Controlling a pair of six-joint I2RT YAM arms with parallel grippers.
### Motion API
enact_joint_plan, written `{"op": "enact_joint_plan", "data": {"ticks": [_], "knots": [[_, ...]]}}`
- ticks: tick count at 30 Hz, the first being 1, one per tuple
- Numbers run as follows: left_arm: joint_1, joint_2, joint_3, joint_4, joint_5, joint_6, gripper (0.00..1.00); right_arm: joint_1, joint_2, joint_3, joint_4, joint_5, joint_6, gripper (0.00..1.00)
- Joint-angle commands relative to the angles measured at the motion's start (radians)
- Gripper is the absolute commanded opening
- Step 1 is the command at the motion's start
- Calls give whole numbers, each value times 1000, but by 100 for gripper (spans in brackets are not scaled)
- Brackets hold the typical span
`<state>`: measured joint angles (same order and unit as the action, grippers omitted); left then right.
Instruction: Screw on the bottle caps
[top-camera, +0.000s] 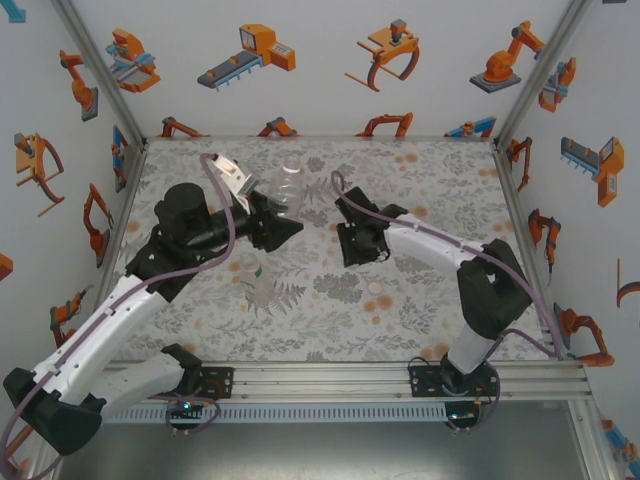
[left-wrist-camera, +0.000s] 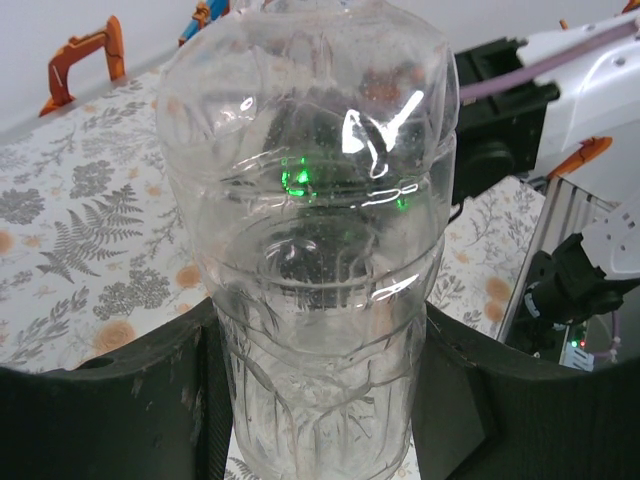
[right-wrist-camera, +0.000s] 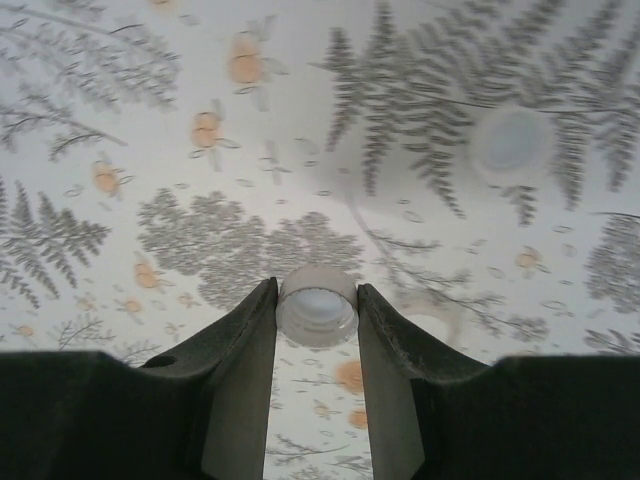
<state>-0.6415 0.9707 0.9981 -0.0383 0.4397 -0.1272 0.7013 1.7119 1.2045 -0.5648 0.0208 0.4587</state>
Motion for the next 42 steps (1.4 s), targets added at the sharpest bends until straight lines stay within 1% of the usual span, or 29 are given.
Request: {"op": "enact_joint_plan", "data": {"ticks": [1, 7, 13, 21, 27, 33, 42], "knots": [[1, -38, -22, 5, -22, -7, 4, 60, 54, 44, -50, 32, 41, 36], [2, -53, -20, -10, -24, -7, 5, 146, 131, 76, -59, 57, 55, 37], [0, -39, -13, 1, -5, -7, 6, 183, 172, 75, -46, 65, 69, 39], [1, -22, -13, 5, -7, -10, 6, 183, 187, 69, -36, 62, 70, 43], [1, -13, -12, 12, -10, -11, 6, 182, 136, 78, -50, 67, 75, 45], [1, 1, -6, 21, -4, -15, 6, 183, 100, 62, -35, 64, 91, 46], [0, 9, -7, 36, 2, -22, 6, 184, 88, 40, -8, 39, 105, 45]]}}
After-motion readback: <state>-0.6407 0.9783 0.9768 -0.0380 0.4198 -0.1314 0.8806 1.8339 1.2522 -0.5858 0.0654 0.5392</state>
